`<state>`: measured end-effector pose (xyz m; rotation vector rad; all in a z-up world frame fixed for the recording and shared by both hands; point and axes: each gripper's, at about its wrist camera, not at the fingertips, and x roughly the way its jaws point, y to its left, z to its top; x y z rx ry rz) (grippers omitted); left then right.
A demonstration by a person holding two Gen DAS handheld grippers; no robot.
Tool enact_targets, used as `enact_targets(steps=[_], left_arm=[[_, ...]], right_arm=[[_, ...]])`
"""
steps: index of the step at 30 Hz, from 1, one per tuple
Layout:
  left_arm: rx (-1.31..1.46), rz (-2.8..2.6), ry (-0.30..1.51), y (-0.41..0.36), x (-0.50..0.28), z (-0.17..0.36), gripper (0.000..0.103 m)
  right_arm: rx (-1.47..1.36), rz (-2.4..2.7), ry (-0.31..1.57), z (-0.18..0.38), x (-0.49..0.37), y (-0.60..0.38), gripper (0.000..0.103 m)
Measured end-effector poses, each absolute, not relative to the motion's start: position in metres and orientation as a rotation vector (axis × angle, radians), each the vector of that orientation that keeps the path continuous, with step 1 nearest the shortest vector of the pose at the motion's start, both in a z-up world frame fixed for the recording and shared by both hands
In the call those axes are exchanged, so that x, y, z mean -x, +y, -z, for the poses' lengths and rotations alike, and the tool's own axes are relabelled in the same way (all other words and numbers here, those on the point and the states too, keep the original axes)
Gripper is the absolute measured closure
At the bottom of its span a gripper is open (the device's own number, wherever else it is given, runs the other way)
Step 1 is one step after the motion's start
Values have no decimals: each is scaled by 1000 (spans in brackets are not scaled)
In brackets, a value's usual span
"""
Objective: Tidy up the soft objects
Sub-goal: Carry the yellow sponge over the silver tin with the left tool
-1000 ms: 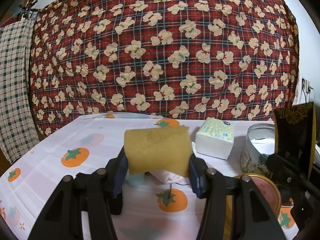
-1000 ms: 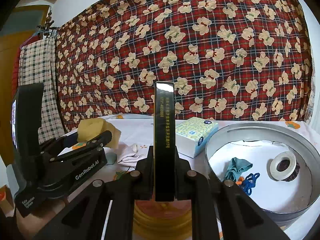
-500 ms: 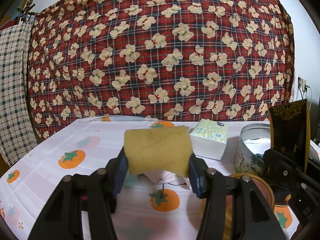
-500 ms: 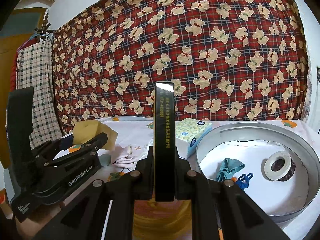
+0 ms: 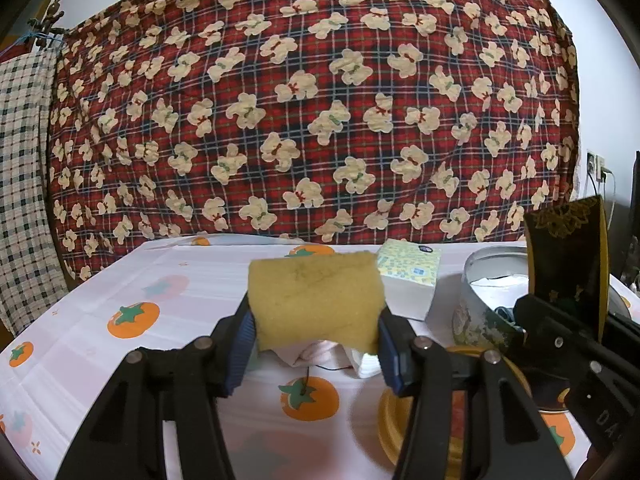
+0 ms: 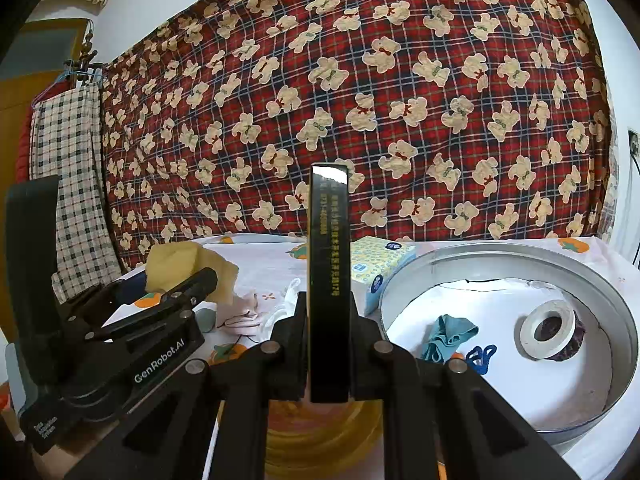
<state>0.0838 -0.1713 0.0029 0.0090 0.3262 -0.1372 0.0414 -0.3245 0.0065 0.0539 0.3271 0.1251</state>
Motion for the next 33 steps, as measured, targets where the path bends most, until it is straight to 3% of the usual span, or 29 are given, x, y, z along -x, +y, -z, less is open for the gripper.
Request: enact_targets(steps=[33], left_arm=[[-45,203,337,-198,-76,-2,50]], right_arm=[[-93,-83,311,-9,-29,-355,87]])
